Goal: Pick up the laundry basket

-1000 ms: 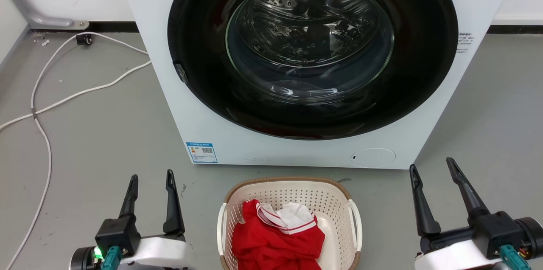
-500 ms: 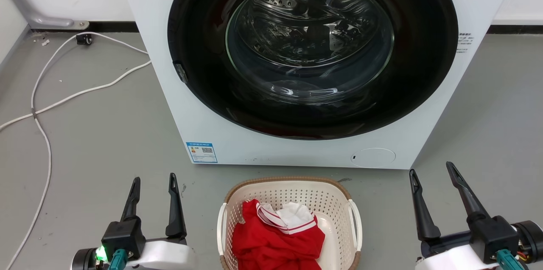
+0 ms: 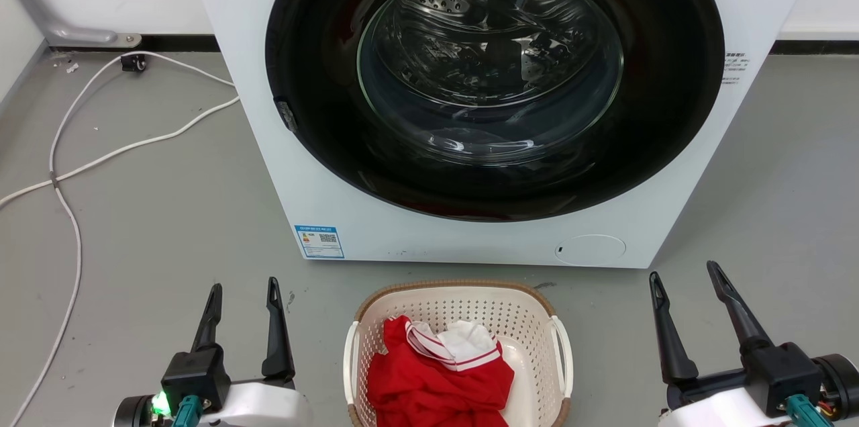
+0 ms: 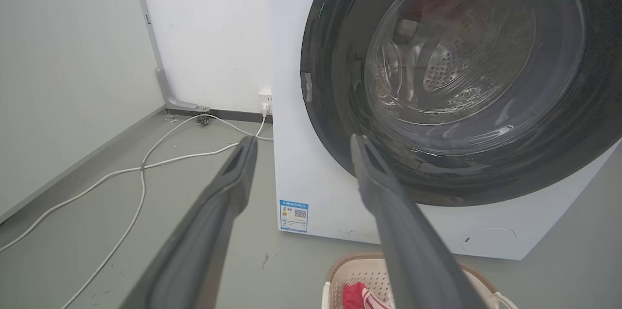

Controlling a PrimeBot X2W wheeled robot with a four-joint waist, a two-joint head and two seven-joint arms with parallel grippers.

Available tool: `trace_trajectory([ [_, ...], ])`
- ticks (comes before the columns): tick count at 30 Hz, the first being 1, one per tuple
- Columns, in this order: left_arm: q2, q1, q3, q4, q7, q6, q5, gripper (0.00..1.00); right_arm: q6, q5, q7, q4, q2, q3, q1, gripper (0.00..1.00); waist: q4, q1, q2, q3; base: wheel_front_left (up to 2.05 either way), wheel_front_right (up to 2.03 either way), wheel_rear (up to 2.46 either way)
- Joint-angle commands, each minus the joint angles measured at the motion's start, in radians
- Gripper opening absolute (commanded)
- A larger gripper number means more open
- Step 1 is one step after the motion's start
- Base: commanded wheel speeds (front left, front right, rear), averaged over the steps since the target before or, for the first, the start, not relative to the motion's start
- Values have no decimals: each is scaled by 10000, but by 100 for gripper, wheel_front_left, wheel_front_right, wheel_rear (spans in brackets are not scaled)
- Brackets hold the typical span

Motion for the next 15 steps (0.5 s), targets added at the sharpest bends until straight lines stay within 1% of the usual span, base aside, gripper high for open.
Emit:
trace_trajectory([
  [1, 9, 82, 24, 25, -28, 32, -15, 100, -3, 17, -21, 27, -30, -5, 50, 100, -3, 0, 0, -5, 0, 0, 0],
  [15, 9, 32, 23, 104, -28, 36, -42, 100, -3, 50, -21, 71, -30, 19, 7, 100, 16, 0, 0, 44, 0, 0, 0],
])
